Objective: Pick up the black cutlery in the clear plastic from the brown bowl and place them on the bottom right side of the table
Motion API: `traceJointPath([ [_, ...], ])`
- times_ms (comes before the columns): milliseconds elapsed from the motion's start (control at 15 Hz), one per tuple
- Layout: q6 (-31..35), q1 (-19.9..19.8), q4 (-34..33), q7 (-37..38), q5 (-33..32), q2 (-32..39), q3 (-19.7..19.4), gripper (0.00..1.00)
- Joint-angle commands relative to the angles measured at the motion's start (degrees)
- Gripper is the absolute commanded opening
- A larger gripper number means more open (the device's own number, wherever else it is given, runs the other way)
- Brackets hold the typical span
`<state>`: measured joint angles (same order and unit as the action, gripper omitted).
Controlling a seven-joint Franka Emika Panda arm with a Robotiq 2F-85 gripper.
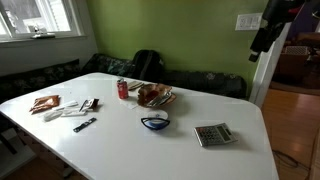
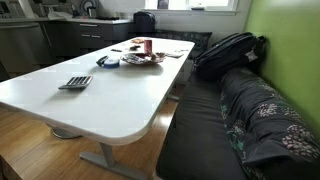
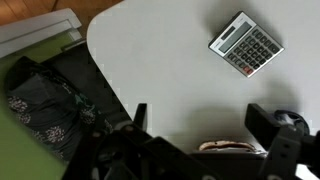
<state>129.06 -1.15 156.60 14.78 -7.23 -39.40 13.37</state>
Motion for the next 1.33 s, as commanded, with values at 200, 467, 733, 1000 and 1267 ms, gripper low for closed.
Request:
traceJointPath([
  [200, 3.3, -7.6, -12.9, 12.2, -7.4, 22.3, 4.7, 1.0],
  [467, 1.1, -8.0, -26.3, 11.1, -6.5, 35.9, 1.1, 1.0],
  [733, -8.8, -3.4, -40.6, 13.7, -5.0, 47.4, -5.8, 1.0],
  [1000, -6.7, -1.5, -39.5, 12.3, -5.5, 46.9, -8.5, 1.0],
  [1267, -7.3, -0.9, -40.3, 12.8, -5.4, 47.5, -8.4, 1.0],
])
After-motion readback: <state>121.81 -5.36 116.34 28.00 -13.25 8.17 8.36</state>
